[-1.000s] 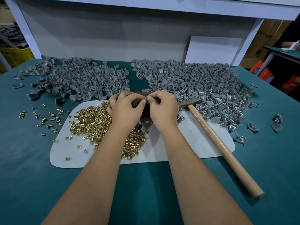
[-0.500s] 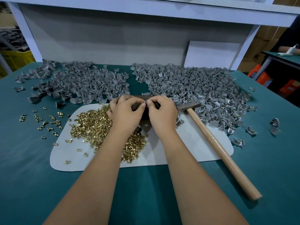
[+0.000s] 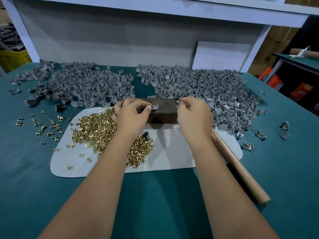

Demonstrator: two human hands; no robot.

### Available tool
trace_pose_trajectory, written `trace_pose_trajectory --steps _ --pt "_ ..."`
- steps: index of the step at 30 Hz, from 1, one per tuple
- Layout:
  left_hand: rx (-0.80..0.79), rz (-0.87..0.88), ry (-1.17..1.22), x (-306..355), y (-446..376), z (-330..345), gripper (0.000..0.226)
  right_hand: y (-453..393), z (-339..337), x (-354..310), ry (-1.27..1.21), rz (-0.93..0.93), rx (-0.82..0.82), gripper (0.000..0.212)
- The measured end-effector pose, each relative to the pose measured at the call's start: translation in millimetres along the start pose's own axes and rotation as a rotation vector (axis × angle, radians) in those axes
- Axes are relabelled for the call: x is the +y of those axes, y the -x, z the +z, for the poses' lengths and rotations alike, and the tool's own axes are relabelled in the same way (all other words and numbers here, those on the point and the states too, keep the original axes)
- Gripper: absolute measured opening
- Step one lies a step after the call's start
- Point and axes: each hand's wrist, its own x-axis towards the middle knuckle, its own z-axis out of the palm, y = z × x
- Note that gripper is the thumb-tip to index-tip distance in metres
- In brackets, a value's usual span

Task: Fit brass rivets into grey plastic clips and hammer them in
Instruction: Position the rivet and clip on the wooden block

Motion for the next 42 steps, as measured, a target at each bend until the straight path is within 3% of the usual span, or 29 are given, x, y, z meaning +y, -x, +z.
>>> trace_pose_trajectory --steps 3,8,14,20,29,42 --pt "-0.002 0.009 -0.016 0.5 1.1 -0.3 0.005 5.1 -19.8 15.7 0.203 -0.006 0.024 0.027" --pt "0.005 0.022 -0.006 1.9 4.6 -2.0 0.008 0.8 -9.2 3.8 -0.057 -0.074 -0.169 0.02" --pt "0.018 0.041 -0.022 1.2 6.1 -3.0 0.012 -9.7 28.9 -17.2 -0.056 -0.192 -0.278 0.014" --pt "0.011 0.04 -0.032 -0.4 3.2 -1.4 0.014 -14.0 38.2 -18.3 -0.017 -0.189 -0.254 0.008" --pt "0.022 0.038 -0.053 -1.2 1.7 0.1 0.01 -11.5 42.0 -25.1 0.048 -0.174 -0.2 0.018" --pt "0.021 0.03 -0.055 -0.4 1.7 0.3 0.008 -1.4 47.5 -20.7 -0.034 -0.234 -0.082 0.018"
